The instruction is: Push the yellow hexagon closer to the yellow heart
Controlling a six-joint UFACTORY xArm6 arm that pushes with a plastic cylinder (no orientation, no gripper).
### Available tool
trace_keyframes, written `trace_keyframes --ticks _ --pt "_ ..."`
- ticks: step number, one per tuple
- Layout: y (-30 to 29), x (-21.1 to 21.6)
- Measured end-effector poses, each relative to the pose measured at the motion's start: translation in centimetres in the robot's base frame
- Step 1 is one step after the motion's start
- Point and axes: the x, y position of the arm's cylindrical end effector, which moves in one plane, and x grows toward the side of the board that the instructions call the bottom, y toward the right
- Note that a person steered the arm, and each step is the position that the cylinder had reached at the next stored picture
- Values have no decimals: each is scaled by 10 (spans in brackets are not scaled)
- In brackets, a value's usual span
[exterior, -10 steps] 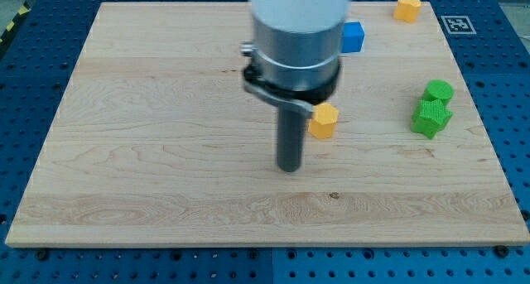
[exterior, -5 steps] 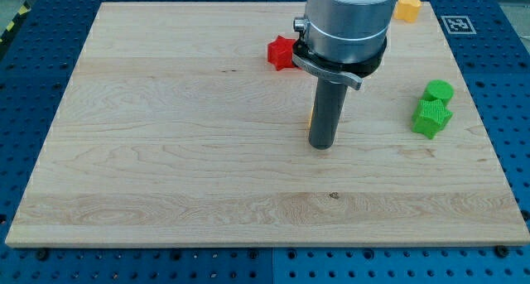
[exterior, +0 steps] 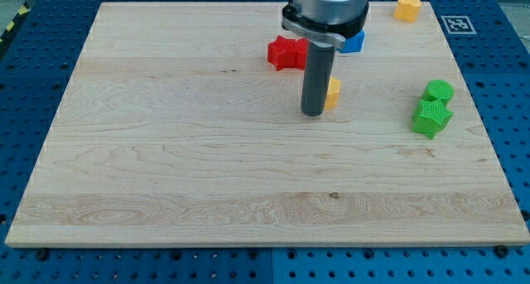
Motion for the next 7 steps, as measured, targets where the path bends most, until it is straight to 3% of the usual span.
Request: trace_keyframes --ticks 2,7 --pt "45 -31" --pt "55 -119"
